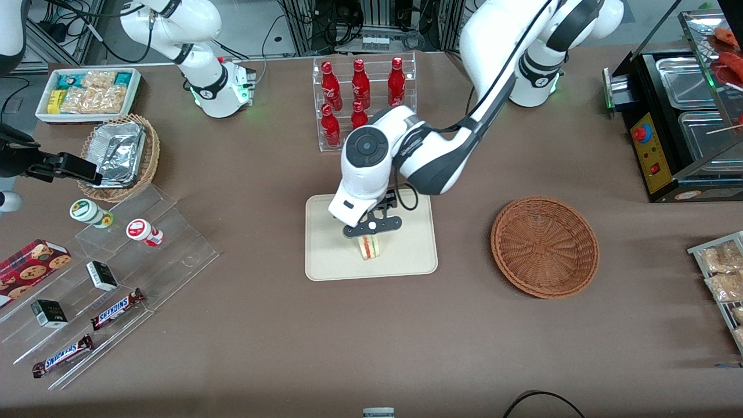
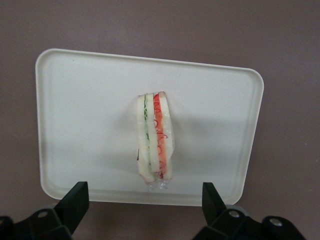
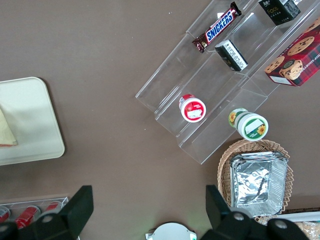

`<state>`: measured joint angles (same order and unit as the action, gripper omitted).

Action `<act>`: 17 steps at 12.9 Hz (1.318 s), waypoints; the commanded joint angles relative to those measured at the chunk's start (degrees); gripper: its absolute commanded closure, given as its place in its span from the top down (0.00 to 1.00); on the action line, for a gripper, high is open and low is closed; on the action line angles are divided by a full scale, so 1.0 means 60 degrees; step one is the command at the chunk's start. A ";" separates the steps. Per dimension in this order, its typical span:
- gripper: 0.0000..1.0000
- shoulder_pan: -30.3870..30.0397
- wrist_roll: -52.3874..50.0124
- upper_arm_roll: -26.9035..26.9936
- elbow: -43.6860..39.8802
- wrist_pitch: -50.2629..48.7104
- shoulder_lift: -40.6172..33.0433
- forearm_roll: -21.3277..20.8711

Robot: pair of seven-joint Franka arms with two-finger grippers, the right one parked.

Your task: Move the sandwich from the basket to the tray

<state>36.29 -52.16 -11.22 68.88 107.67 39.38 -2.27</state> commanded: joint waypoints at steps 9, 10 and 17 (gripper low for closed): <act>1.00 -0.3628 0.5333 0.0024 0.3340 -0.1554 -0.3673 0.0261; 1.00 -0.3965 0.5861 0.0024 0.3634 -0.1568 -0.4025 0.0261; 1.00 -0.5753 0.7972 -0.0151 0.4428 -0.2825 -0.5594 0.0261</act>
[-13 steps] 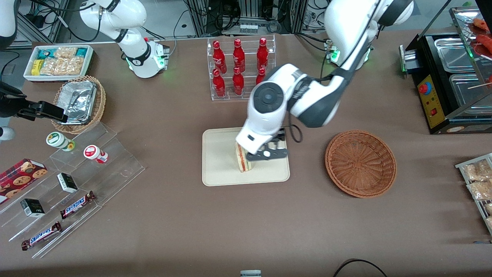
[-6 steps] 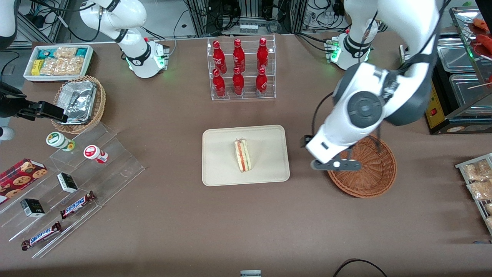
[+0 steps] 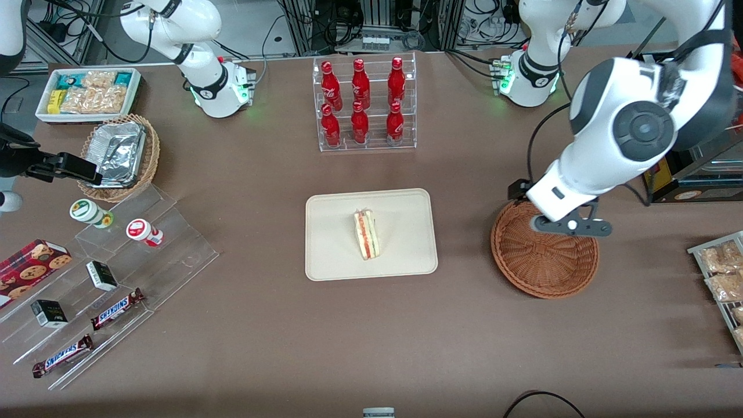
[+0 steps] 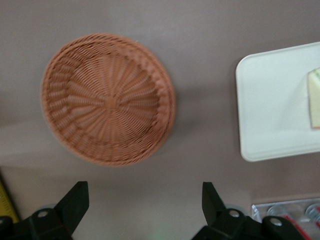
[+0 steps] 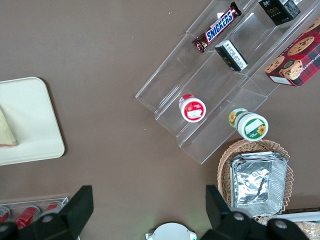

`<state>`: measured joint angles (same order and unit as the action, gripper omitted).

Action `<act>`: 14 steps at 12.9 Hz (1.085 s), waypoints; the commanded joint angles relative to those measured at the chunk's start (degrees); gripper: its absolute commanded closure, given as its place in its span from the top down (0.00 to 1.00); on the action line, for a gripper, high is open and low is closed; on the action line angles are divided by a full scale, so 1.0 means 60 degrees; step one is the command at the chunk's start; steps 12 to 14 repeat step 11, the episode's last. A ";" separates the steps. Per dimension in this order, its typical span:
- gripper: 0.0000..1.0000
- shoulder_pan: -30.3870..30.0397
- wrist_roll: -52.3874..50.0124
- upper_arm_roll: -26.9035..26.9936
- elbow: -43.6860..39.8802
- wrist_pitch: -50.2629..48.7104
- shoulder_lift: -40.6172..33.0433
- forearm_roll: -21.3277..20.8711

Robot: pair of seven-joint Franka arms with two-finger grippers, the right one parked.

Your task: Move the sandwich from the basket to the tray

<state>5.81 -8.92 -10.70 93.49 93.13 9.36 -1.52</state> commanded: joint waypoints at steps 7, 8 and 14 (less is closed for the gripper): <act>1.00 -0.1701 0.1647 -0.0267 0.0093 -0.1867 -0.1677 0.0049; 1.00 -0.1701 0.1647 -0.0122 -0.0009 -0.1971 -0.1765 0.0034; 1.00 -0.1730 0.1633 -0.0019 -0.0025 -0.2030 -0.1868 0.0092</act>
